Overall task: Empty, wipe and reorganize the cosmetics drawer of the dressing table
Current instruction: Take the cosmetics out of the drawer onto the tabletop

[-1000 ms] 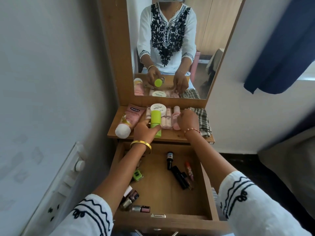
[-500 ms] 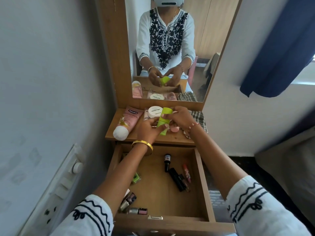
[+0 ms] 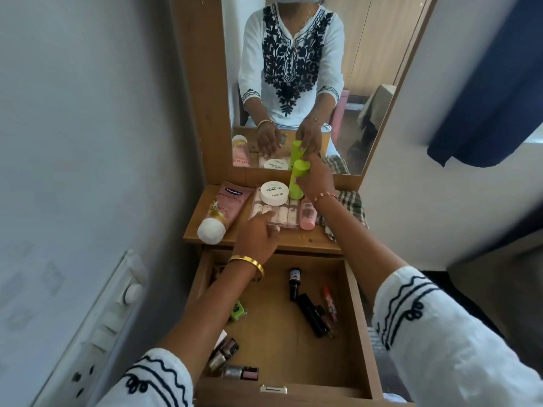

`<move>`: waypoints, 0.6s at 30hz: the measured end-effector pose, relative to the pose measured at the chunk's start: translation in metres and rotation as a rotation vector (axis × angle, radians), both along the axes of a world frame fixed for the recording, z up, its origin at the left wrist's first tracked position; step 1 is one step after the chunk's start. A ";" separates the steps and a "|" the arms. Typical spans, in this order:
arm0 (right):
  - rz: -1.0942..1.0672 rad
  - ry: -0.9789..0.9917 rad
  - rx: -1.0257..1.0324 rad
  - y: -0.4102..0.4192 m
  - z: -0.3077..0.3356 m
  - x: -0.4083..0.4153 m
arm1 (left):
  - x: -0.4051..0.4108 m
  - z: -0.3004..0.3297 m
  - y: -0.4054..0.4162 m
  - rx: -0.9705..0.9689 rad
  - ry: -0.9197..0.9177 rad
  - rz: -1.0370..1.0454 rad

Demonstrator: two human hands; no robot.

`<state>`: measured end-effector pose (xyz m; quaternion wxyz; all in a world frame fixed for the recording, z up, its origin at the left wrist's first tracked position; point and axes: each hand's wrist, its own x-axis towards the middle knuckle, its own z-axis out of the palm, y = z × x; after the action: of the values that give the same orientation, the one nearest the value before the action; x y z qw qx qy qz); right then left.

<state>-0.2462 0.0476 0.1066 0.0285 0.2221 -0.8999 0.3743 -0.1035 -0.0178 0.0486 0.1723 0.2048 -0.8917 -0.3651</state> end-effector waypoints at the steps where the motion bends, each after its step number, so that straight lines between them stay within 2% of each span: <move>1: -0.002 -0.001 0.007 -0.002 0.000 -0.001 | 0.000 0.000 0.000 0.000 0.000 -0.003; 6: 0.005 0.019 0.063 -0.006 -0.002 -0.008 | 0.000 -0.003 0.001 -0.054 -0.055 -0.039; 12: 0.020 0.025 0.057 0.000 -0.007 -0.002 | 0.001 -0.004 0.003 -0.007 -0.037 -0.041; 18: -0.016 0.145 -0.143 0.020 -0.017 0.034 | 0.019 -0.007 0.010 0.071 0.096 -0.004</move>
<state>-0.2124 0.0673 0.0898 0.1123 0.2390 -0.8682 0.4201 -0.0846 -0.0081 0.0412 0.2069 0.1914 -0.8691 -0.4064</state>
